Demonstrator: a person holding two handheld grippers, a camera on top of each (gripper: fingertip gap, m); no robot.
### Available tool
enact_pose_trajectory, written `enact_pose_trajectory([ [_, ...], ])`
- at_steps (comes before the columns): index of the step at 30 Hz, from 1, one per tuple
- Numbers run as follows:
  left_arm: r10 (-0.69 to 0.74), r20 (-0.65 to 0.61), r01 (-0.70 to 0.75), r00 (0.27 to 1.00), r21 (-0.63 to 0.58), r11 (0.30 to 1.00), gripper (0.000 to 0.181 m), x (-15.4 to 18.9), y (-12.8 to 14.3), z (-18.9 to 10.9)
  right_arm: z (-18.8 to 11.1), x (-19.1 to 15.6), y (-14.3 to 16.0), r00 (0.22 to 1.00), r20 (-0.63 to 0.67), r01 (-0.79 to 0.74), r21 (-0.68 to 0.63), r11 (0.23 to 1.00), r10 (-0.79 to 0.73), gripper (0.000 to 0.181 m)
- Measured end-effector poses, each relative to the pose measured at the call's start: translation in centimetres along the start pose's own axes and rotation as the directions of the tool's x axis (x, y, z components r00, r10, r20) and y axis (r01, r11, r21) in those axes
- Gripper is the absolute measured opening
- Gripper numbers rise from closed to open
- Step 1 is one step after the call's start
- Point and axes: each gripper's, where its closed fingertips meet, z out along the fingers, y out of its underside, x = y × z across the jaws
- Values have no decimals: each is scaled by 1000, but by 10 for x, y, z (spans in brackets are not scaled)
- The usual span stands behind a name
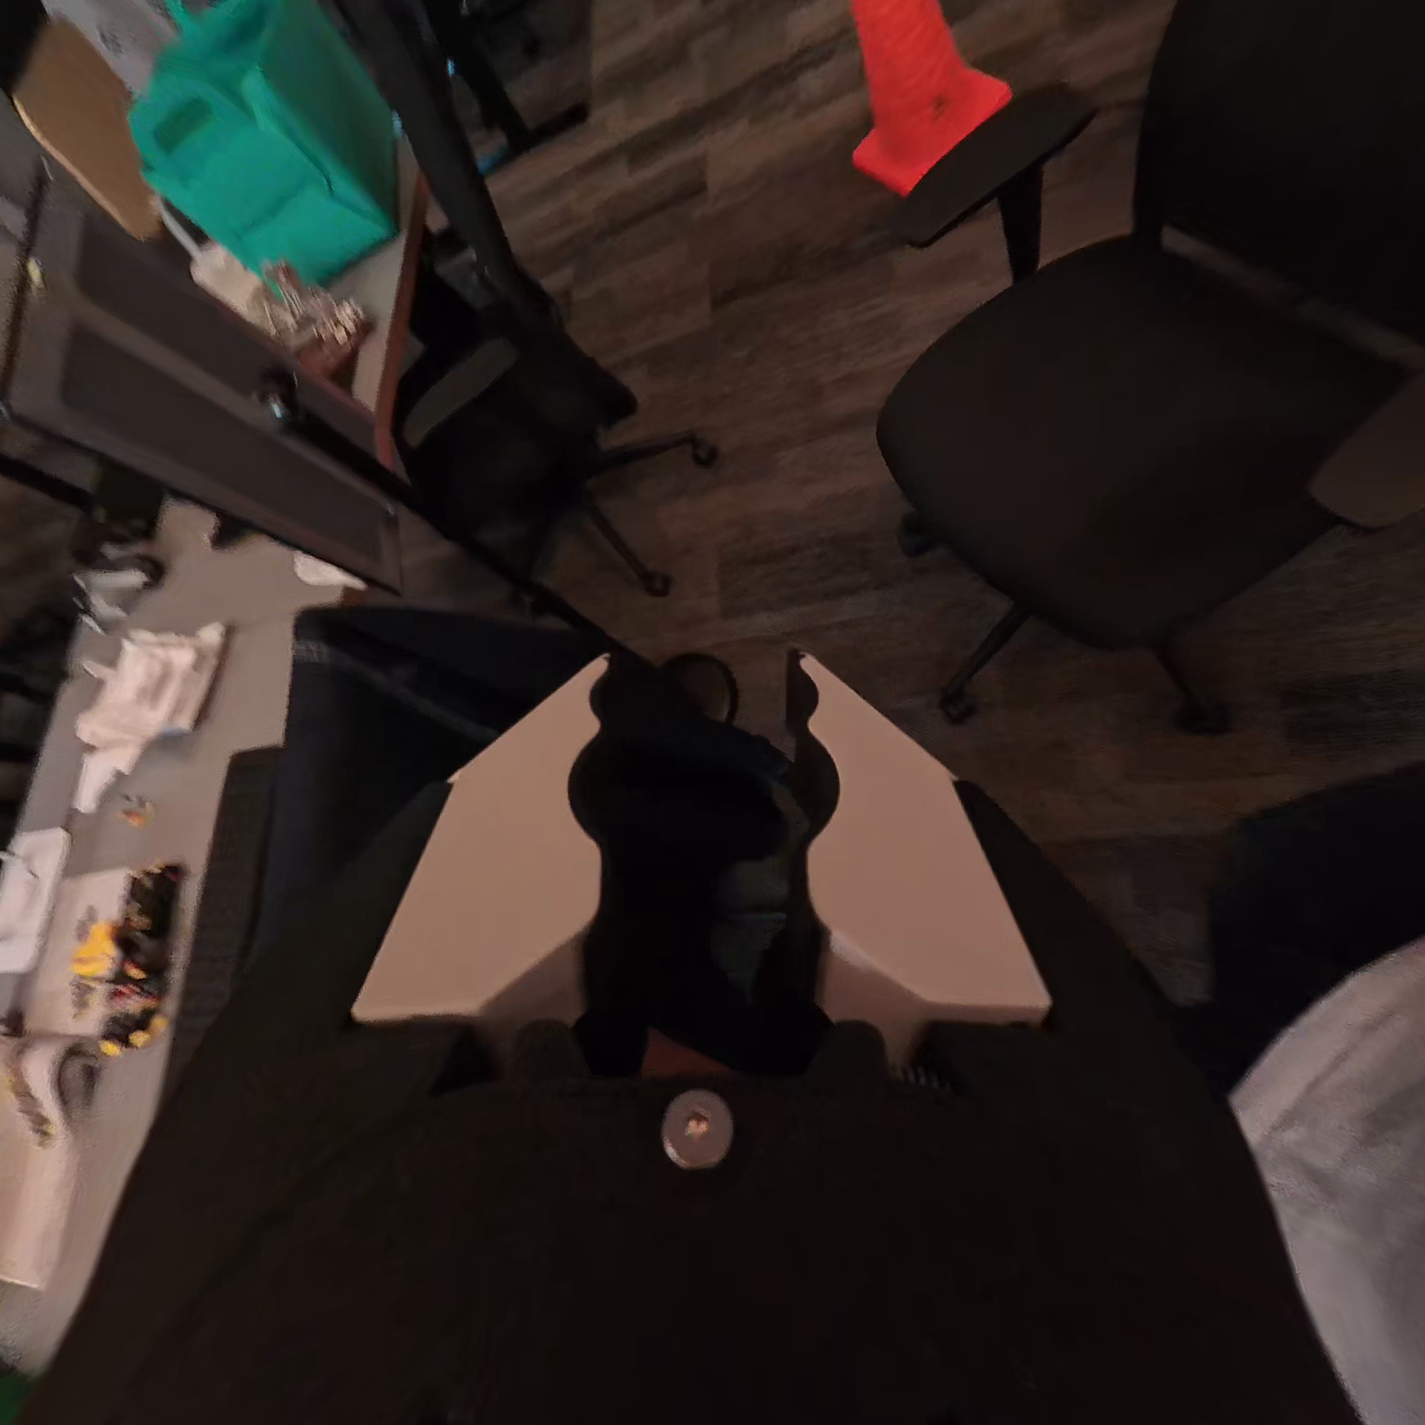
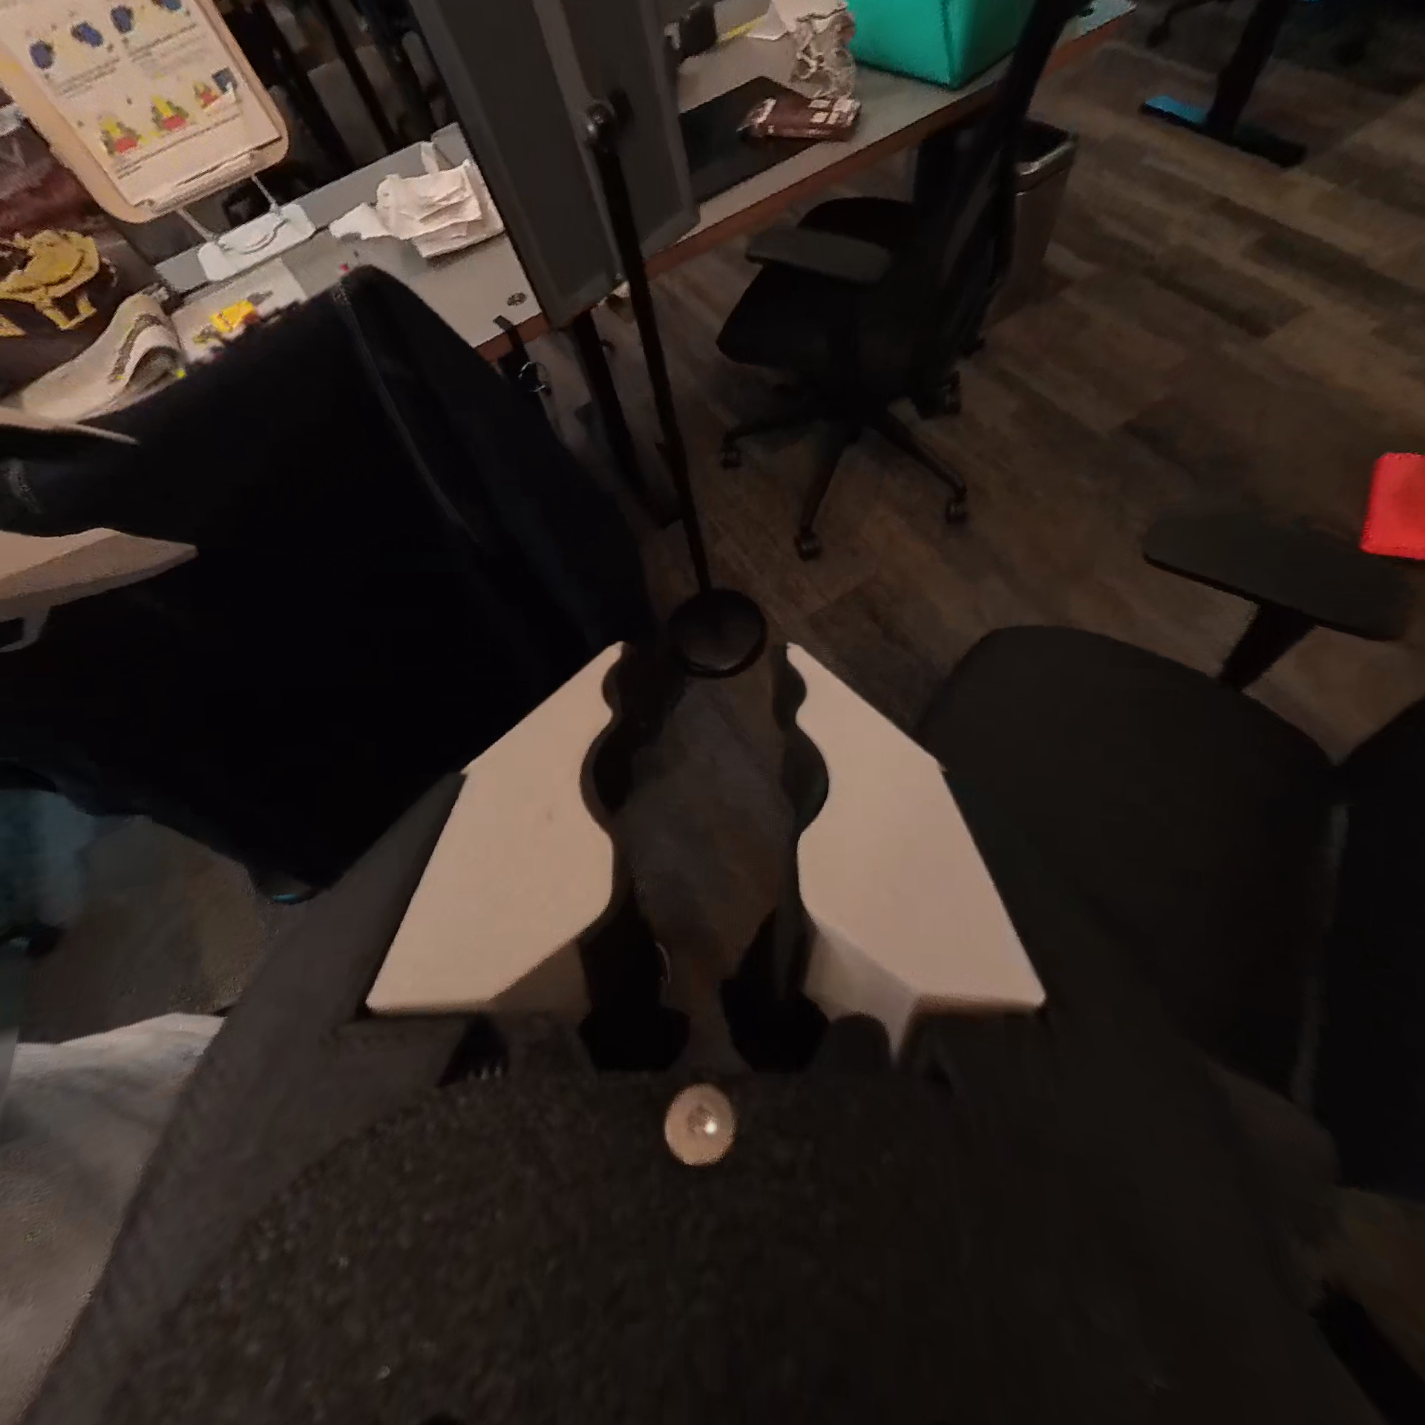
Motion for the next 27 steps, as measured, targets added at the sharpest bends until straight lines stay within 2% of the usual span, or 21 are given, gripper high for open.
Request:
enact_pose_trajectory([
  [3, -160, -36, 159, 986, -35, 987, 44, -22, 22, 1, 43, -29, -18, 995, 69, 77, -26, 997, -75, 35],
  [7, -381, -49, 378, 923, -59, 924, 44, -51, 41, 4, 101, -58, -31, 974, 168, 167, -65, 984, -154, 35],
  [11, -532, -9, 532, 847, -30, 846, 44, -93, 46, 9, 161, -86, -57, 931, 315, 208, -51, 977, -182, 36],
  [15, -677, 10, 676, 736, 41, 736, 44, -142, 44, 22, 223, -105, -92, 871, 427, 269, 0, 963, -243, 37],
  [21, -805, 97, 796, 586, 117, 594, 44, -210, 47, 36, 298, -119, -148, 790, 546, 317, 23, 948, -278, 38],
  [24, -817, 161, 810, 554, 125, 574, 44, -229, 60, 35, 327, -123, -165, 766, 576, 337, 20, 941, -286, 38],
  [27, -853, 183, 846, 489, 139, 515, 44, -240, 75, 34, 348, -130, -175, 750, 584, 368, 19, 930, -309, 38],
])
